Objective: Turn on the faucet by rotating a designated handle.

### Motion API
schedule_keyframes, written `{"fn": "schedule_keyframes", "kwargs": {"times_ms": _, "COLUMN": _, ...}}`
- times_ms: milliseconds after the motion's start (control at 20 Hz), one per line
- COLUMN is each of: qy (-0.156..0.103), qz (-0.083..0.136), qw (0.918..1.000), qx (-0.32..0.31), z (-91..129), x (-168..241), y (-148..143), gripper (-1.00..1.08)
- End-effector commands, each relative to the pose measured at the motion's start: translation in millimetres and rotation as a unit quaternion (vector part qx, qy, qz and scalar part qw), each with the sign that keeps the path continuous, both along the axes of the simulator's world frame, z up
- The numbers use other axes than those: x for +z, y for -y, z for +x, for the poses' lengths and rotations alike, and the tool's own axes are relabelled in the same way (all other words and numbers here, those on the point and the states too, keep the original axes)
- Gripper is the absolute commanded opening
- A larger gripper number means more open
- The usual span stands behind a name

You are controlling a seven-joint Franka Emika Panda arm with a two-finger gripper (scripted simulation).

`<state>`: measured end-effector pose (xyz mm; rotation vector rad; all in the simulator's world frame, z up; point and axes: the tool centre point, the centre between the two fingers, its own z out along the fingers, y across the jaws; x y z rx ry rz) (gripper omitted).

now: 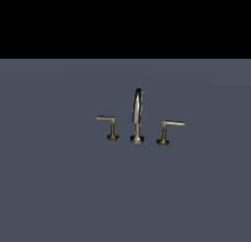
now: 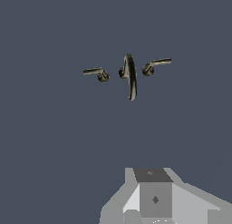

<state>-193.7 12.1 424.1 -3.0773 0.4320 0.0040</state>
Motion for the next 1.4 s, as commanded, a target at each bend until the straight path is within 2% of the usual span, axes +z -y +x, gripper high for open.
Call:
{"fn": "schedule_keyframes", "kwargs": {"times_ms": 0, "qy": -0.001, "qz": 0.0, "qw": 0.9994, "qx": -0.035, "z": 14, "x": -17, "y": 0, "gripper": -1.0}}
{"fn": "schedule_keyframes", "kwargs": {"times_ms": 350, "qy": -0.003, "qz": -0.001, "qw": 0.9907, "qx": -0.136, "z": 55, "x": -64, "y": 7, "gripper": -1.0}}
{"fn": "schedule_keyframes", "kwargs": {"times_ms": 700, "qy": -0.004, "qz": -0.003, "qw": 0.9719, "qx": -0.235, "z": 94, "x": -111, "y": 22, "gripper": -1.0}}
{"fn": "schedule_keyframes", "kwargs": {"times_ms": 1050, "qy": -0.006, "qz": -0.004, "qw": 0.943, "qx": -0.333, "z": 129, "x": -158, "y": 45, "gripper": -1.0}}
{"fn": "schedule_keyframes", "kwargs": {"times_ms": 1350, "qy": -0.008, "qz": -0.006, "qw": 0.9093, "qx": -0.416, "z": 155, "x": -200, "y": 71, "gripper": -1.0}}
